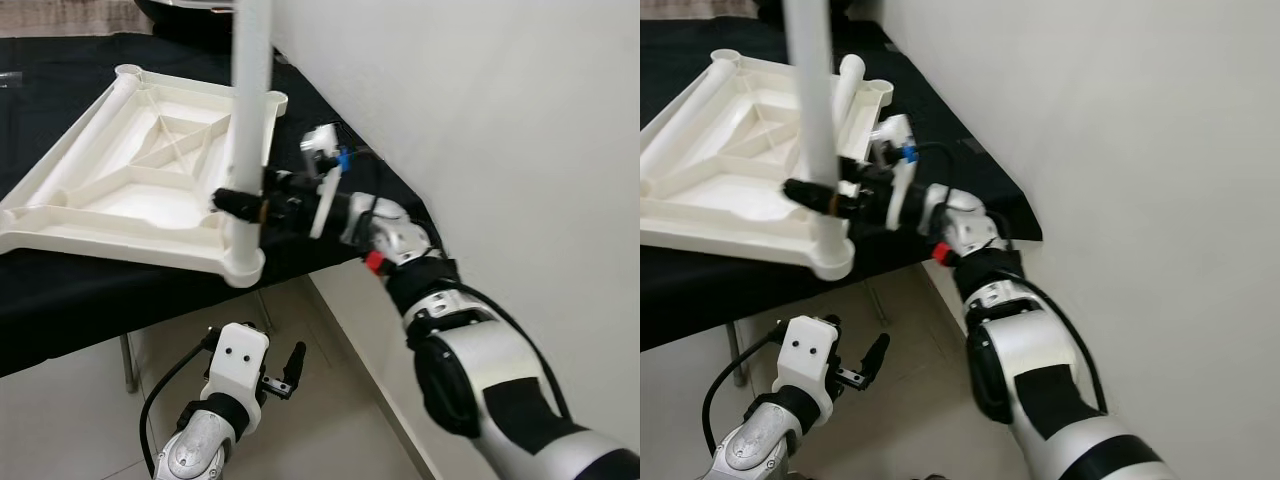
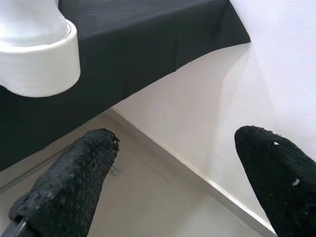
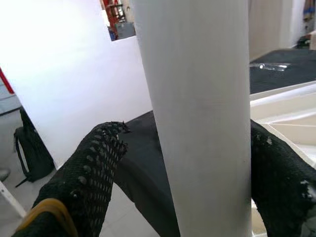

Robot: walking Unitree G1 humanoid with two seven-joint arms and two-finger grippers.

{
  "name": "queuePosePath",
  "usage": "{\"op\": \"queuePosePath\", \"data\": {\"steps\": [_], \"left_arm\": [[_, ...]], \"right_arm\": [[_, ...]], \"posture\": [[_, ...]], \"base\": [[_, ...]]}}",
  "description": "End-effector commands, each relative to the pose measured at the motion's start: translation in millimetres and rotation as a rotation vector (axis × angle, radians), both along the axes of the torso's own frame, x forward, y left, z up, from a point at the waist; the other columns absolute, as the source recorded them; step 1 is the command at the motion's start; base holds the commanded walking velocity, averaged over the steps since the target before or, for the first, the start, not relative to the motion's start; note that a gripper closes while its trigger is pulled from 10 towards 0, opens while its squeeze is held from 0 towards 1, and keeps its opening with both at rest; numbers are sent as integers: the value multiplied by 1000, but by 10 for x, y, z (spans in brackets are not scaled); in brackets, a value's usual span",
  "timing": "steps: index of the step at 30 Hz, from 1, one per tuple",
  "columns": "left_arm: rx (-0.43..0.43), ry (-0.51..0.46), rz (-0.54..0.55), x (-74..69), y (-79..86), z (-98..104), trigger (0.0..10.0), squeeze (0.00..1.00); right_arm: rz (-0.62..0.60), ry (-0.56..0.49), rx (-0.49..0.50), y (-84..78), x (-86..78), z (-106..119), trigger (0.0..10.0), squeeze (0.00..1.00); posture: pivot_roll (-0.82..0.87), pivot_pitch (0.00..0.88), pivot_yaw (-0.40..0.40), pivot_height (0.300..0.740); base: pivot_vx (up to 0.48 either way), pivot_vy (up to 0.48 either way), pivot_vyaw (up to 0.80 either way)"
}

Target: Building children table

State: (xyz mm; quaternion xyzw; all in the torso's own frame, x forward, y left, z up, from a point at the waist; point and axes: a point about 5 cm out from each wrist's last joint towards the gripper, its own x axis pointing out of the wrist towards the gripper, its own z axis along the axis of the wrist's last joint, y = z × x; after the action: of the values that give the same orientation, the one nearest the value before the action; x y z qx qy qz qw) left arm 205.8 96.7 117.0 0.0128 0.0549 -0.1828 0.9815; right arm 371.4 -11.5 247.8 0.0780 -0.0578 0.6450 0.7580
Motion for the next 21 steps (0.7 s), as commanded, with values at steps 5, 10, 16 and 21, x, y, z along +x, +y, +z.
{"op": "queuePosePath", "data": {"steps": [5,10,16,21], "left_arm": [[6,22,-4,-32,-15,-43,10000,0],[2,21,-7,-27,-21,-41,10000,0],[1,19,-4,-26,-26,-33,10000,0],[1,20,-4,-21,-23,-34,10000,0]], "right_arm": [[-116,-94,-72,227,16,147,10000,0],[-212,-111,-103,310,23,95,0,0],[-442,-43,-70,198,150,80,0,0],[-825,31,-96,-51,325,27,0,0]], "posture": [[123,94,-203,740],[119,97,-204,740],[118,102,-207,740],[111,106,-199,740]], "base": [[0,0,0],[0,0,0],[0,0,0],[0,0,0]]}}
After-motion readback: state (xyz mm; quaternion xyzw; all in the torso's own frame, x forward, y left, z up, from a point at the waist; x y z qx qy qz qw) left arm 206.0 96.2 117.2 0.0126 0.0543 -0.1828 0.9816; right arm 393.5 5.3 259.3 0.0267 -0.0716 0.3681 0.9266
